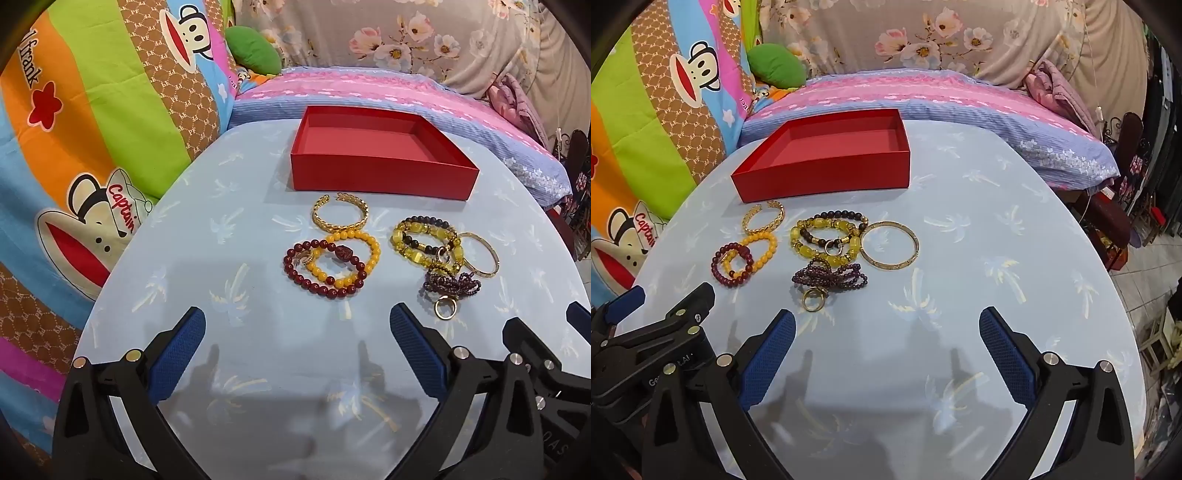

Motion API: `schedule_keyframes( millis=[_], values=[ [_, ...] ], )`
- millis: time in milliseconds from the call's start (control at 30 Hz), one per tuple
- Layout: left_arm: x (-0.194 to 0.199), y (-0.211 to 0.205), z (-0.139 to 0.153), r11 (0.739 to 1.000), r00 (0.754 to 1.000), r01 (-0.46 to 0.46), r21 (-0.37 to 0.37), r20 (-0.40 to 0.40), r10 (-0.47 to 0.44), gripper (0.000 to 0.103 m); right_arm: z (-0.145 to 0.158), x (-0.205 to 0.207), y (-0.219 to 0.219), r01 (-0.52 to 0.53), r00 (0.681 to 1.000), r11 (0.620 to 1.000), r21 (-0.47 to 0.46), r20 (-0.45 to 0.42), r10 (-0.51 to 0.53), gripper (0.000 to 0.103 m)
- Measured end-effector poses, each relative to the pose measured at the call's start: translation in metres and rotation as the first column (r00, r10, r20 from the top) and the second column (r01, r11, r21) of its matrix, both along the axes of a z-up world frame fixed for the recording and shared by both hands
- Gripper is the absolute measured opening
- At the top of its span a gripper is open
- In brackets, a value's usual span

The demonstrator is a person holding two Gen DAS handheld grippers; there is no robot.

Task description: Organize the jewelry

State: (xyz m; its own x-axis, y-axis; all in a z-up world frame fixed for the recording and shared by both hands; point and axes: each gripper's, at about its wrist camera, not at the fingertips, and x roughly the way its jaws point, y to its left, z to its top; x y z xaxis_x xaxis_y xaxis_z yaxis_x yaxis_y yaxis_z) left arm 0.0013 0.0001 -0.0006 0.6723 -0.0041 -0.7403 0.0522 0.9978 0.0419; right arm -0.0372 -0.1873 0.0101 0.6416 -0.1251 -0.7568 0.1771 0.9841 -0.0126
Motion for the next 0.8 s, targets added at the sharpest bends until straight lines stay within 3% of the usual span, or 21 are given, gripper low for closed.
schedule_keyframes(
  millis=[800],
  values=[
    [-0.0042,0.0019,0.0009,1.000,1.000,-0.002,0.007,0.012,0.002,0.094,-0.0029,0.0011,0.0037,0.002,1.000,1.000,0.012,0.011,-0.002,0.092]
  ],
)
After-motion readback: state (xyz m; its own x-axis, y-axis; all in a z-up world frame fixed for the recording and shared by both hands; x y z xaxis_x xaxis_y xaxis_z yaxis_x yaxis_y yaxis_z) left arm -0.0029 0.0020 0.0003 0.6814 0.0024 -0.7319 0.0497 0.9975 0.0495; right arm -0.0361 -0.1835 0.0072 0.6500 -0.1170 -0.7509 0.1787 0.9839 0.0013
